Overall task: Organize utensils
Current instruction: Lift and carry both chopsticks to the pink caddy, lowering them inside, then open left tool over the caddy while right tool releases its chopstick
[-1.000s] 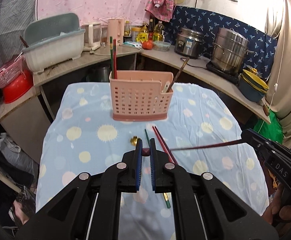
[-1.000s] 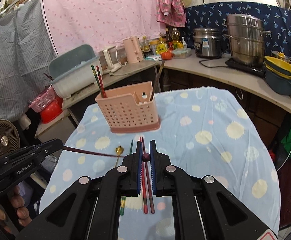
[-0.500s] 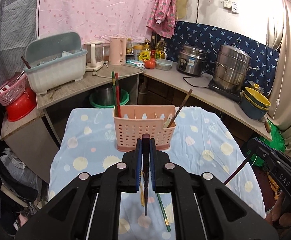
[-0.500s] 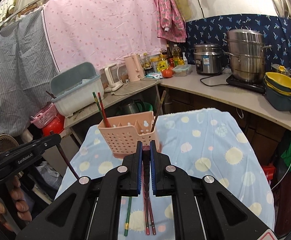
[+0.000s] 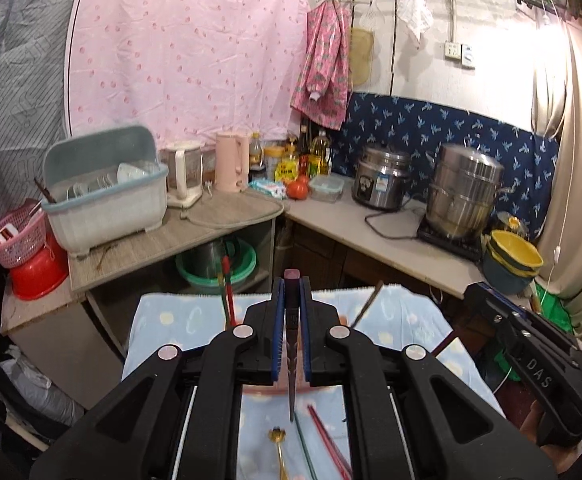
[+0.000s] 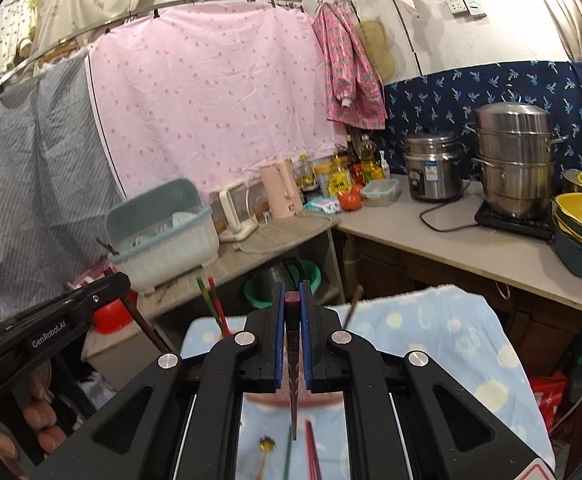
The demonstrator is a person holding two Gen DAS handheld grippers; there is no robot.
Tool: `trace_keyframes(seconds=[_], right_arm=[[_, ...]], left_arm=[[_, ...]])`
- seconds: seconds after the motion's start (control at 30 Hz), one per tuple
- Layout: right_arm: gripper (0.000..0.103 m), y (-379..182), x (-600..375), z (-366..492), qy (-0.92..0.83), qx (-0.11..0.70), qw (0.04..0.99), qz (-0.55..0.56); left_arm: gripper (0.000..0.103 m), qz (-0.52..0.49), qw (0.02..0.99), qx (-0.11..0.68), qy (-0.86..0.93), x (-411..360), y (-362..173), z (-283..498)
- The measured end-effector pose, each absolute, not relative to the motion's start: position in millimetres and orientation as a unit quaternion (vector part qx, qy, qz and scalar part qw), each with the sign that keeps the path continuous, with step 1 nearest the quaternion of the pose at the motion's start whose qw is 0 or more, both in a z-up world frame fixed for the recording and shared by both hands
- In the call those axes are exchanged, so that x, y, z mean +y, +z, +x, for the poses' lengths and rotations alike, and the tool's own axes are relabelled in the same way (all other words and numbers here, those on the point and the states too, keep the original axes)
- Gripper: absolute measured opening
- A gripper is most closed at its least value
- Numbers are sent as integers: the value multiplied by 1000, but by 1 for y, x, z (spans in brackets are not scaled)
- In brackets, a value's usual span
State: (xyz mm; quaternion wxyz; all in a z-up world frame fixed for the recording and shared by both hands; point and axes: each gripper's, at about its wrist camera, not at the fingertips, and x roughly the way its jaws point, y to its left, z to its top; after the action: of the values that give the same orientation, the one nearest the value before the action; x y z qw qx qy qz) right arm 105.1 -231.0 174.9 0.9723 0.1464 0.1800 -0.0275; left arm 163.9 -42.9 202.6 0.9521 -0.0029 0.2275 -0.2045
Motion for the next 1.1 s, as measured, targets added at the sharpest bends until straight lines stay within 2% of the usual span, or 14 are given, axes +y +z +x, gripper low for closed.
trace_keyframes(seconds=[0.23,0.37,0.47,0.77,0.93,1.0,1.03,1.07,1.1], right_arm=[[7,203,-233,153,-28,139,975,169],[7,197,-236,181,-27,130,973,191],[7,180,-237,200,-27,135,970,202],[7,102,-233,228,-35,209,957,197],[10,79,-239,227,-43,231,951,202],[19,77,-241,223,-53,230,951,200],[41,77,-242,220,-60,228,951,200],[62,78,-244,215,-70,221,952,201],[65,80,-246,210,-75,213,953,204]], left_arm=[[7,-23,962,177,-207,-51,241,199],[7,-41,963,165,-211,-52,238,225],[7,-50,961,173,-208,-55,218,246],[7,-42,947,264,-179,-51,127,282],[8,-40,943,287,-165,-44,103,284],[13,-34,945,288,-153,-43,98,281],[21,-30,946,289,-145,-43,98,280],[42,-24,947,290,-133,-43,96,278],[58,-21,950,287,-123,-42,96,276]])
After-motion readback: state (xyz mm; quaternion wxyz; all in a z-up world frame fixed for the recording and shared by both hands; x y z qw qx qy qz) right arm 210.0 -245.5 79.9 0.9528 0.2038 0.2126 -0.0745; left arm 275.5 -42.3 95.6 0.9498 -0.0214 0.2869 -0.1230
